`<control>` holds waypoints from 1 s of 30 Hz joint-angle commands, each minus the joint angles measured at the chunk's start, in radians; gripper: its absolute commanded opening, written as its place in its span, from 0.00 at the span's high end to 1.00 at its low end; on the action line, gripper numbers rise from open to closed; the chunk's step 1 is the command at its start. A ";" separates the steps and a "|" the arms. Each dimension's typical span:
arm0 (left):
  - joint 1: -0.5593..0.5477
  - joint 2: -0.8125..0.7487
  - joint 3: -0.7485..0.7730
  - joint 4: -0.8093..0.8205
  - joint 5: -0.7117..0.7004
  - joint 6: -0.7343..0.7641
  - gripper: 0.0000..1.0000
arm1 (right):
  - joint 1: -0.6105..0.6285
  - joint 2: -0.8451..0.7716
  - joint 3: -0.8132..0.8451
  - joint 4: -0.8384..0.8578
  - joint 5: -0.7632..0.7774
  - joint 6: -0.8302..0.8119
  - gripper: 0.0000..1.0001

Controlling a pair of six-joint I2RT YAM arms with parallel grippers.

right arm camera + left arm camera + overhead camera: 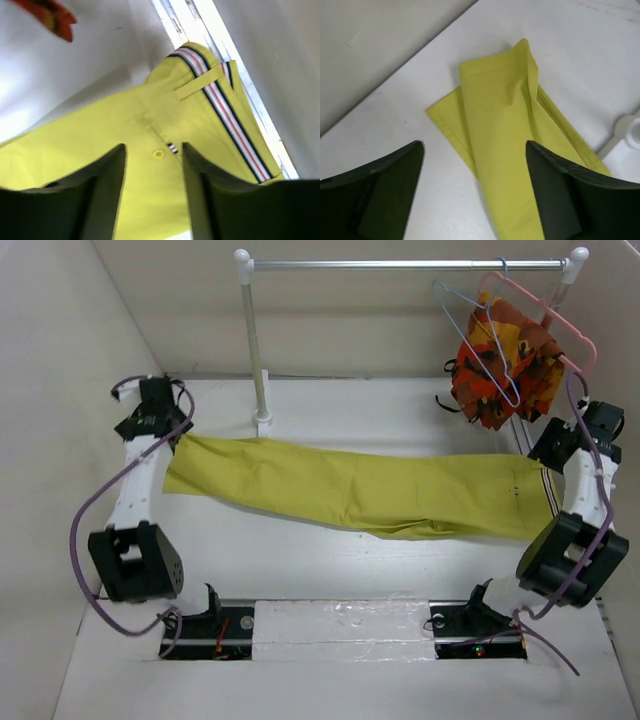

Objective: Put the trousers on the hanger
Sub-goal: Fold the trousers

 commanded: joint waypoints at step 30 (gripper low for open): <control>0.268 0.221 -0.214 0.378 0.625 -0.062 1.00 | 0.466 -0.644 -0.567 0.094 -0.258 -0.123 0.58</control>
